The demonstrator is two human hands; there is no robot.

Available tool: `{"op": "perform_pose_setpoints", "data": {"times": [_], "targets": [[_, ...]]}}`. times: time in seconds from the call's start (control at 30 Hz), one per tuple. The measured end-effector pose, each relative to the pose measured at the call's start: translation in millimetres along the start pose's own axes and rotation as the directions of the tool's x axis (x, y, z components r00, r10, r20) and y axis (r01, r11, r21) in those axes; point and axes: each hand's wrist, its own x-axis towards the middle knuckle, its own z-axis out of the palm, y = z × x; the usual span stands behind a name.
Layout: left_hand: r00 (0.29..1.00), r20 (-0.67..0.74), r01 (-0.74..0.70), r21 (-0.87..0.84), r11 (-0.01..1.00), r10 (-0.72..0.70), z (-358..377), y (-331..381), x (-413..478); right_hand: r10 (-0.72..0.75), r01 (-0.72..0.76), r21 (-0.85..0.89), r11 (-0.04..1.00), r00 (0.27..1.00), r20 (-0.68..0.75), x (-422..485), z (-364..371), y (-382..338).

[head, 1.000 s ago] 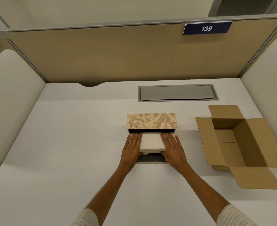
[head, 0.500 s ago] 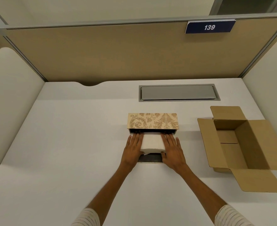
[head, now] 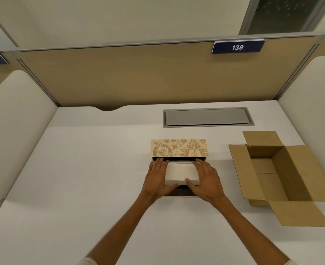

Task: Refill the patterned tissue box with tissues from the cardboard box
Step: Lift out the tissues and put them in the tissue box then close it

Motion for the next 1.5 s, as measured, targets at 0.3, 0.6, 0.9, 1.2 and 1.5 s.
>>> {"op": "perform_pose_setpoints", "data": {"times": [0.3, 0.6, 0.9, 1.2, 1.5], "targets": [[0.992, -0.124, 0.024, -0.122, 0.992, -0.039, -49, 0, 57, -0.077, 0.077, 0.021, 0.997, 0.997, -0.012, 76, -40, -16], [0.956, 0.291, 0.041, -0.050, 0.998, -0.025, -63, -8, 98, -0.063, 0.103, -0.094, 0.990, 0.932, 0.357, 123, -40, 2], [0.937, 0.349, -0.009, 0.005, 1.000, 0.007, -62, -17, 100, -0.072, 0.097, -0.063, 0.993, 0.946, 0.317, 115, -35, 8], [0.971, 0.206, -0.134, 0.058, 0.989, 0.119, -57, -20, 72, -0.137, 0.151, -0.049, 0.987, 0.968, 0.210, 86, -35, 8], [0.991, 0.061, -0.130, 0.144, 0.981, 0.122, -43, -10, 25, -0.131, 0.133, -0.021, 0.991, 0.989, 0.067, 42, -25, 2]]}}
